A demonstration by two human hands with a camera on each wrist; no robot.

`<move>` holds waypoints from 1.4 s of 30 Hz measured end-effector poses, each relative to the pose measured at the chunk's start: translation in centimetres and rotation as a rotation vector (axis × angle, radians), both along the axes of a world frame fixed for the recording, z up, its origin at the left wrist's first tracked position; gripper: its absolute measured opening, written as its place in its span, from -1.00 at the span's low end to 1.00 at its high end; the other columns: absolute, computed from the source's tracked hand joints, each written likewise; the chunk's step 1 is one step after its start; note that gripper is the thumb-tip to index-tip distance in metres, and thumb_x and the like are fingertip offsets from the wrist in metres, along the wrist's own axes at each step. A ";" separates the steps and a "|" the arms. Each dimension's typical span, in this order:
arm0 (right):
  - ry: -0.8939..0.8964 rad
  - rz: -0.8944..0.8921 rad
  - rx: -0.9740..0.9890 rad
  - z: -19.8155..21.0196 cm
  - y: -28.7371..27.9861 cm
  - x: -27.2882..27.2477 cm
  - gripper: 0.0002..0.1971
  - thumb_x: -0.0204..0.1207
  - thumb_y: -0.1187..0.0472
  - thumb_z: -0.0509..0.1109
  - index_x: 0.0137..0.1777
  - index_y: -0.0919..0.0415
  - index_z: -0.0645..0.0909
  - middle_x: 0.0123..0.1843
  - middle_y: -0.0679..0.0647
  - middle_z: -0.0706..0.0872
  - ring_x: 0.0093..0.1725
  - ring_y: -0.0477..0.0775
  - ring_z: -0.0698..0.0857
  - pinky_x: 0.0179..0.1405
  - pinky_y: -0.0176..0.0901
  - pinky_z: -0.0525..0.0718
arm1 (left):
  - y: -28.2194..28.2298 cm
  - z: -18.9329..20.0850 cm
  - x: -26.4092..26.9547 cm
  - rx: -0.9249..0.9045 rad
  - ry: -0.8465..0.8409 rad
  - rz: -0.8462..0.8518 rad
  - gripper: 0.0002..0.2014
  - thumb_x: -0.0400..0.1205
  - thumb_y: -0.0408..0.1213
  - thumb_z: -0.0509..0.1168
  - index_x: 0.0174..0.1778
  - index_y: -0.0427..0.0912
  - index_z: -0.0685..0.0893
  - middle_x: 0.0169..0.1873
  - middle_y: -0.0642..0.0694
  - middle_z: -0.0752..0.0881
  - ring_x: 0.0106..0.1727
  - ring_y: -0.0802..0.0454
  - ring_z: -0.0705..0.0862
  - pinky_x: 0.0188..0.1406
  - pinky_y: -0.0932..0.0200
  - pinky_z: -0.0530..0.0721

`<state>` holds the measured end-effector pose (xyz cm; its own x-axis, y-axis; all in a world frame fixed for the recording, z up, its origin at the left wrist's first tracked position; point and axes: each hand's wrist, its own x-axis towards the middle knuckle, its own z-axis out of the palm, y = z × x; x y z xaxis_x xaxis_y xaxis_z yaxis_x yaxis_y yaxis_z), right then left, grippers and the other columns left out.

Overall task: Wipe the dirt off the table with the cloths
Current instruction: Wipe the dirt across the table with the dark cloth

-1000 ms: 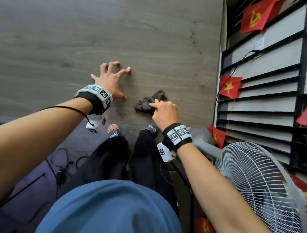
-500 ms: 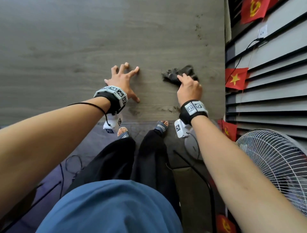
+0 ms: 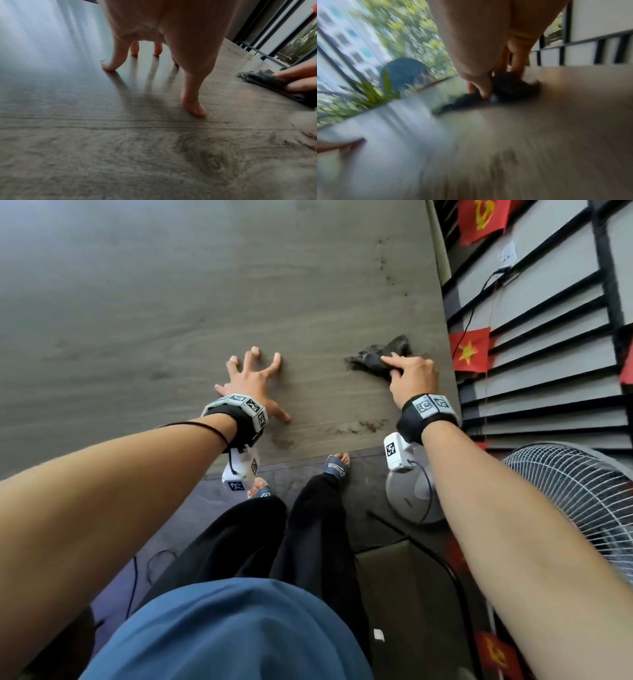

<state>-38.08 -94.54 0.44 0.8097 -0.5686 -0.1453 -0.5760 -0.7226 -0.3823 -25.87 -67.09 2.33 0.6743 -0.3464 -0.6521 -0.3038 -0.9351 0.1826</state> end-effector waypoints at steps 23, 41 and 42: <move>-0.136 -0.286 -0.001 -0.2 5.7 -6.0 -0.52 0.47 0.47 0.27 0.30 0.06 0.72 0.32 0.17 0.71 0.22 0.26 0.72 0.16 0.07 0.69 | 0.4 -0.3 0.0 -0.004 -0.006 -0.035 0.30 0.15 0.28 0.68 0.70 0.47 -0.04 0.72 0.12 -0.11 0.74 -0.26 -0.17 0.42 -0.67 0.34; -0.256 -0.071 0.236 -0.4 24.1 -10.3 -0.29 0.20 0.67 0.21 0.28 0.11 0.73 0.40 0.20 0.65 0.42 0.23 0.61 0.41 0.05 0.57 | 0.7 -0.6 -0.7 -0.040 -0.023 -0.026 0.26 0.24 0.25 0.65 0.73 0.38 -0.04 0.76 0.11 -0.21 0.76 -0.21 -0.23 0.48 -0.71 0.19; -0.246 -0.098 0.220 -0.4 23.3 -9.5 -0.28 0.21 0.69 0.19 0.29 0.09 0.72 0.43 0.21 0.63 0.44 0.25 0.58 0.44 0.04 0.55 | 0.7 -0.7 -0.7 -0.038 -0.030 -0.028 0.25 0.24 0.25 0.65 0.73 0.38 -0.04 0.76 0.11 -0.21 0.76 -0.21 -0.23 0.47 -0.71 0.20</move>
<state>-47.60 -71.23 0.06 0.7788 -0.6221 -0.0799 -0.5096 -0.5533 -0.6590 -26.55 -66.41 1.65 0.6833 -0.3897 -0.6174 -0.3356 -0.9187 0.2084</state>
